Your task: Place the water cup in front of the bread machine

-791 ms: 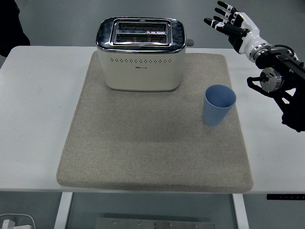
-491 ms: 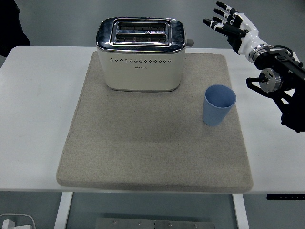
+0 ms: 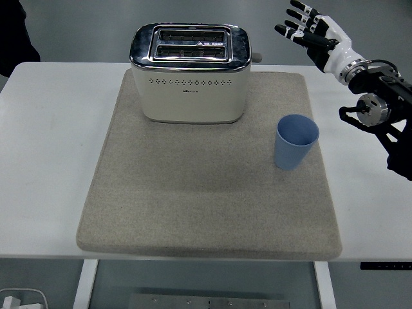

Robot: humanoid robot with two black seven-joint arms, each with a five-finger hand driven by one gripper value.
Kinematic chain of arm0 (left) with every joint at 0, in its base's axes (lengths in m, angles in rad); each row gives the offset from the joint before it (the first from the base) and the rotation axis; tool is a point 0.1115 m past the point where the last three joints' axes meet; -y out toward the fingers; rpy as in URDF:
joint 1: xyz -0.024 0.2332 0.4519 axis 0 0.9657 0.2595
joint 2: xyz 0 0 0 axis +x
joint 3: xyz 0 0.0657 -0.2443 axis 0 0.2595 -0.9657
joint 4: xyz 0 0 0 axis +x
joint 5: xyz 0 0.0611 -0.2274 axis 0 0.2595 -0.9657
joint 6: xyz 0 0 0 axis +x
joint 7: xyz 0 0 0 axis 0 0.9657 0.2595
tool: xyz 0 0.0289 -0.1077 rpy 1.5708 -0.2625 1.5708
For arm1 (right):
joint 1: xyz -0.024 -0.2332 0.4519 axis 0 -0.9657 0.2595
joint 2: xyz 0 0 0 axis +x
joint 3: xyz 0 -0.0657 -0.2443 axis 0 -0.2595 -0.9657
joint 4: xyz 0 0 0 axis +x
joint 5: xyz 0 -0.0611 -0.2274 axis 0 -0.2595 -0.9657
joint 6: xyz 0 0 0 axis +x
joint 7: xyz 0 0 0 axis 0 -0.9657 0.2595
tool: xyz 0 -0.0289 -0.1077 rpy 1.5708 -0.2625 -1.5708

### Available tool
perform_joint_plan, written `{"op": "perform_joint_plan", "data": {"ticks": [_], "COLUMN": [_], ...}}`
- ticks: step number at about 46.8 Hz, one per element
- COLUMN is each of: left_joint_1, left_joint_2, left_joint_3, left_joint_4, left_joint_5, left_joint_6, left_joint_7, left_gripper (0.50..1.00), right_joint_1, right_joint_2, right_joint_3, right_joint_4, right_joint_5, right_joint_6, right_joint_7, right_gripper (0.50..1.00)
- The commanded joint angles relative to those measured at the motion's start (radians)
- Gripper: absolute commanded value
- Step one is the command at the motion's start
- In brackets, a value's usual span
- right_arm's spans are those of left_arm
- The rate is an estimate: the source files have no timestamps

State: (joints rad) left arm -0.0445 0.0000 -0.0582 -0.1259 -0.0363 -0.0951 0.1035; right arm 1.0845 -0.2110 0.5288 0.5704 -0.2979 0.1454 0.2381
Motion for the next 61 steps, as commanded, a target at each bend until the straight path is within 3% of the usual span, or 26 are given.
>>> {"op": "perform_joint_plan", "data": {"ticks": [1,14,27,41,52,61], "left_joint_1": [0.000,0.000,0.001,0.003,0.003,0.003], "left_joint_2": [0.000,0.000,0.000,0.000,0.000,0.000], "left_joint_3": [0.000,0.000,-0.002,-0.002,0.000,-0.002], "left_joint_4": [0.000,0.000,-0.001,-0.003,-0.003,-0.003], "left_joint_5": [0.001,0.001,0.003,0.004,0.004,0.004], "left_joint_6": [0.000,0.000,0.000,0.000,-0.002,0.000], "left_joint_7": [0.001,0.001,0.001,0.001,-0.001,0.001], "left_gripper": [1.000,1.000,1.000,1.000,1.000,1.000], "right_joint_1": [-0.012,-0.103,-0.221,-0.333,-0.388,-0.440], "right_joint_2": [-0.019,-0.166,-0.326,-0.473,-0.559,-0.582], "right_joint_3": [-0.003,-0.003,-0.001,0.020,0.020,0.020], "right_joint_4": [0.026,0.178,0.302,0.437,0.552,0.605], "right_joint_5": [-0.006,-0.067,-0.127,-0.171,-0.224,-0.294], "right_joint_6": [0.003,0.003,0.031,0.069,0.069,0.069], "right_joint_7": [0.001,0.026,0.127,0.165,0.201,0.239], "right_gripper": [0.938,0.938,0.938,0.938,0.940,0.940]}}
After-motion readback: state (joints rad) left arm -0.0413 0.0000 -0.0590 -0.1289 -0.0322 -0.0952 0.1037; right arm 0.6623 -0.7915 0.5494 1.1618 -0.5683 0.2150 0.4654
